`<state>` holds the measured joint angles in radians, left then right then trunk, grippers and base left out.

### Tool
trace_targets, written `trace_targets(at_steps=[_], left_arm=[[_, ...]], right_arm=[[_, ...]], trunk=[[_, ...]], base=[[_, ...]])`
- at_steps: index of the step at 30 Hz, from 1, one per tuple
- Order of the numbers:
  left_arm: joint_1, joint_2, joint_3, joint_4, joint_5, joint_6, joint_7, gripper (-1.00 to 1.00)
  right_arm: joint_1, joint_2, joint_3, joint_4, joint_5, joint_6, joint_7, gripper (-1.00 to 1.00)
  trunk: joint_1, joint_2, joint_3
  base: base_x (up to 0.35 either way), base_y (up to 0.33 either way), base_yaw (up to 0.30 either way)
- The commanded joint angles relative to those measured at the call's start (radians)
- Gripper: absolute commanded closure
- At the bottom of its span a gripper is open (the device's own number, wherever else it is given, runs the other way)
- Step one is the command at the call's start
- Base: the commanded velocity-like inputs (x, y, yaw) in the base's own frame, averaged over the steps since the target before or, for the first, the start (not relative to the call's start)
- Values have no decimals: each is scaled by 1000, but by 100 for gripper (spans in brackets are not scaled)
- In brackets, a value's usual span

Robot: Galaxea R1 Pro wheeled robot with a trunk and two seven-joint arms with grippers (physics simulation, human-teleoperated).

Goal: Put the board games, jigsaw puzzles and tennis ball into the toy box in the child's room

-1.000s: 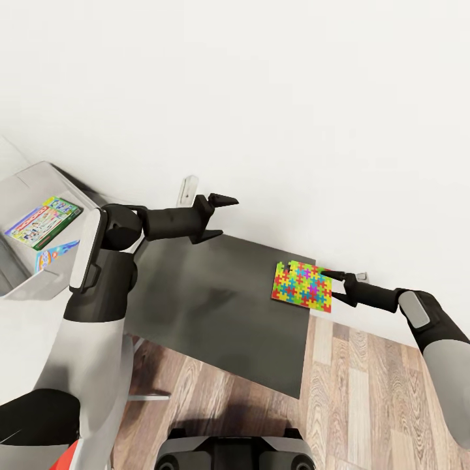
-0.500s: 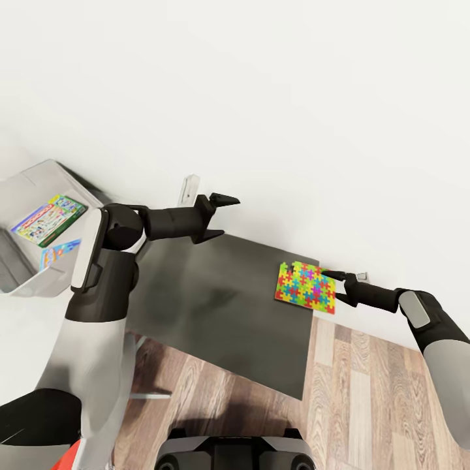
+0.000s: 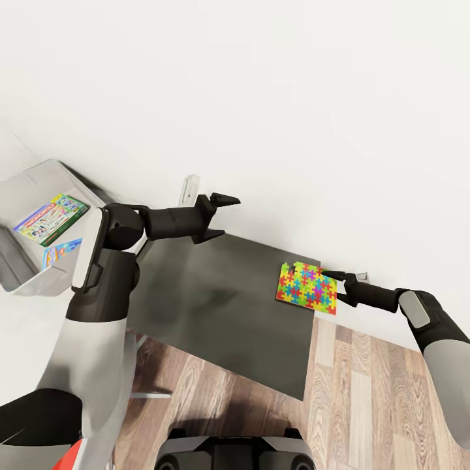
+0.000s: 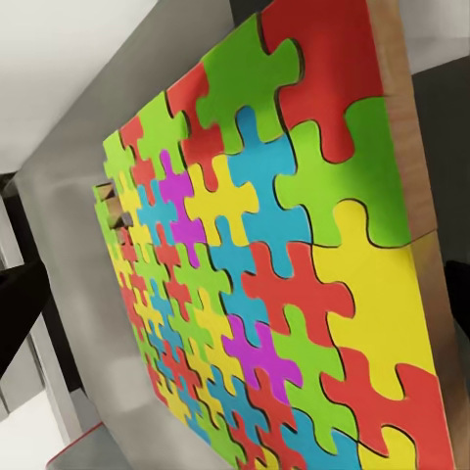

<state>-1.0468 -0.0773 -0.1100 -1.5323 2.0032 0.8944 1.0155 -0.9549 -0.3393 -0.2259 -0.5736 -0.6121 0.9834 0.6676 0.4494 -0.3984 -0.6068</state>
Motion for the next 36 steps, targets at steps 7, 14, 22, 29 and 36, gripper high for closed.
trace_targets(at_steps=[7, 14, 22, 29, 36], left_arm=[[-1, -1, 1, 0, 8, 2, 11, -100], [-1, -1, 1, 0, 8, 2, 12, -100], [-1, -1, 1, 0, 8, 2, 12, -100], [-1, 0, 1, 0, 8, 3, 12, -100], [0, 0, 1, 3, 8, 2, 12, -100]], right_arm=[[-1, 0, -4, 0, 6, 5, 6, -100], [-1, 0, -4, 0, 6, 5, 6, -100], [-1, 0, -4, 0, 6, 5, 6, 100], [-1, 0, -4, 0, 6, 5, 6, 100], [-2, -4, -4, -1, 6, 14, 6, 100]], trunk=[[1, -2, -1], [1, -2, -1], [1, -2, -1], [1, -2, -1], [1, -2, -1]], base=[[0, 0, 4], [0, 0, 1], [0, 0, 0], [0, 0, 0], [0, 0, 0]])
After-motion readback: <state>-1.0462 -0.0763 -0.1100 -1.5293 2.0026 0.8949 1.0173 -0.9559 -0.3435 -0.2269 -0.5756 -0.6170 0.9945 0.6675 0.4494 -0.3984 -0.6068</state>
